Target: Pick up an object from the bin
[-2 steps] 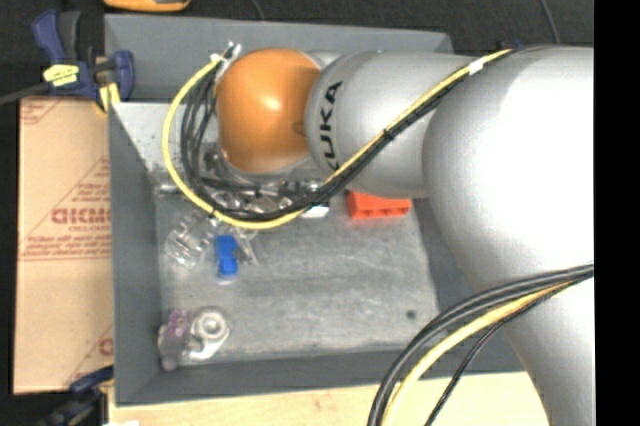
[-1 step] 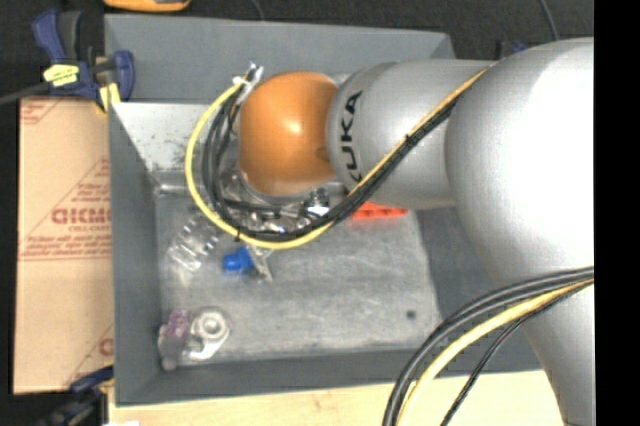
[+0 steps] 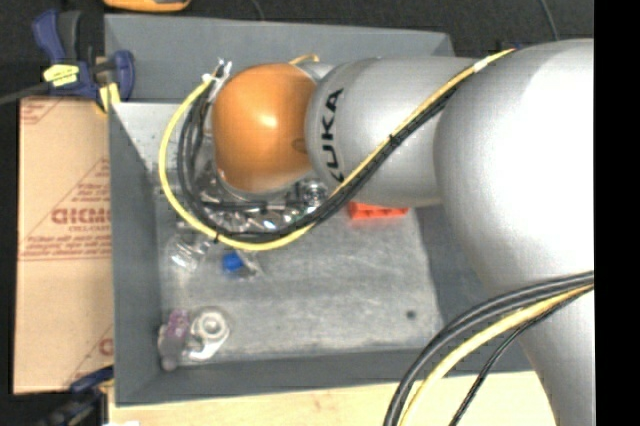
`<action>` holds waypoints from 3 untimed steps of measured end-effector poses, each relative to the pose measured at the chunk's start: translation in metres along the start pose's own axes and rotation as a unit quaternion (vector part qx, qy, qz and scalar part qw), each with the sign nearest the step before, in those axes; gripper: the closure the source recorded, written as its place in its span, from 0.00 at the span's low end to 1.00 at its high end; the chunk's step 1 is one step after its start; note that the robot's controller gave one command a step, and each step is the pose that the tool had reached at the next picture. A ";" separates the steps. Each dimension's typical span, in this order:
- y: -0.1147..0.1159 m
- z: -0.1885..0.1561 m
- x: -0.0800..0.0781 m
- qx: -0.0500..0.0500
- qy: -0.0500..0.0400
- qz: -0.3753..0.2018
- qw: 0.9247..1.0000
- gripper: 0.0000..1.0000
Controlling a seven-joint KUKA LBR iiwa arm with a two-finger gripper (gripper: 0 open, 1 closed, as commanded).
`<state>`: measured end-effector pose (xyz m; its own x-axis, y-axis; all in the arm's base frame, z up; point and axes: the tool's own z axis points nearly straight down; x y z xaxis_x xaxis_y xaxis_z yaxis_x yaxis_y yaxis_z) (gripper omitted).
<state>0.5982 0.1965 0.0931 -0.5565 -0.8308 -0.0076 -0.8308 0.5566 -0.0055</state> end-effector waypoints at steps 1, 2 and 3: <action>-0.020 0.011 0.032 -0.001 -0.004 0.015 1.000 0.00; -0.021 0.004 0.025 0.003 -0.014 0.016 1.000 1.00; -0.018 -0.120 0.045 0.001 0.000 0.025 1.000 1.00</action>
Offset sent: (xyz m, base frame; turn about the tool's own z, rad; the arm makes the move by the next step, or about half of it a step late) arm -0.0037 -0.0401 -0.0148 0.0262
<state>0.5866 0.1484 0.2127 -0.5967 -0.8024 -0.0083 -0.8024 0.5967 -0.0071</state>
